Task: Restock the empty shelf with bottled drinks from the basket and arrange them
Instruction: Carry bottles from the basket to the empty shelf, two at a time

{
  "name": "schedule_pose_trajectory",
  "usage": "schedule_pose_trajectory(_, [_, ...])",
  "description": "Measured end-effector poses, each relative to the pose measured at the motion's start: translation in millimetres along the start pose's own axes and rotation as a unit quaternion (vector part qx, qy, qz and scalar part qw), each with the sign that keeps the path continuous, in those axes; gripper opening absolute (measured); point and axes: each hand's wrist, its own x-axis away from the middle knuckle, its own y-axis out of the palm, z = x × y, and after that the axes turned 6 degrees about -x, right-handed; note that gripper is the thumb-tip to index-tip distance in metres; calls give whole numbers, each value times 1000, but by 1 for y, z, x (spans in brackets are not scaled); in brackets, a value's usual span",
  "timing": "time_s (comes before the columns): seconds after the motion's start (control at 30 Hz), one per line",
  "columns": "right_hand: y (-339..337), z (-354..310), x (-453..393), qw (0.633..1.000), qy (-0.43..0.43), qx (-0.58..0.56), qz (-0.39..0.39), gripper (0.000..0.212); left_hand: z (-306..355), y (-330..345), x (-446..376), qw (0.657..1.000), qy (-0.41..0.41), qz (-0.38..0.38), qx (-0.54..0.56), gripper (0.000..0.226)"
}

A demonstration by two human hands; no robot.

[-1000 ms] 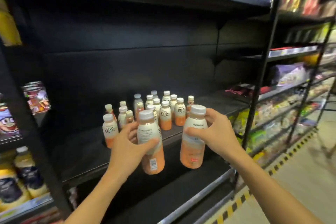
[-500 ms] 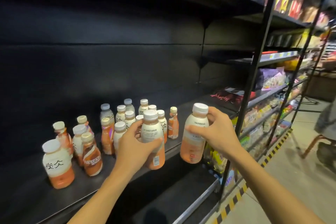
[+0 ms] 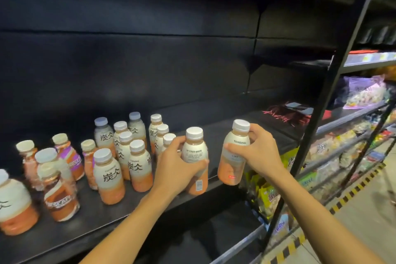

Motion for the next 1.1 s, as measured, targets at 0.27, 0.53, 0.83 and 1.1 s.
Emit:
schedule_pose_trajectory(0.27, [-33, 75, -74, 998, 2, 7, -63, 60, 20, 93, -37, 998, -33, 36, -42, 64])
schedule_pose_trajectory(0.53, [-33, 125, -121, 996, 24, -5, -88, 61, 10, 149, -76, 993, -67, 72, -62, 69])
schedule_pose_trajectory(0.83, [-5, 159, -150, 994, 43, -12, -99, 64, -18, 170, -108, 991, -98, 79, -44, 74])
schedule_pose_trajectory(1.1, [12, 170, -172, 989, 51, -2, -141, 66, -30, 174, -140, 993, -96, 51, -43, 74])
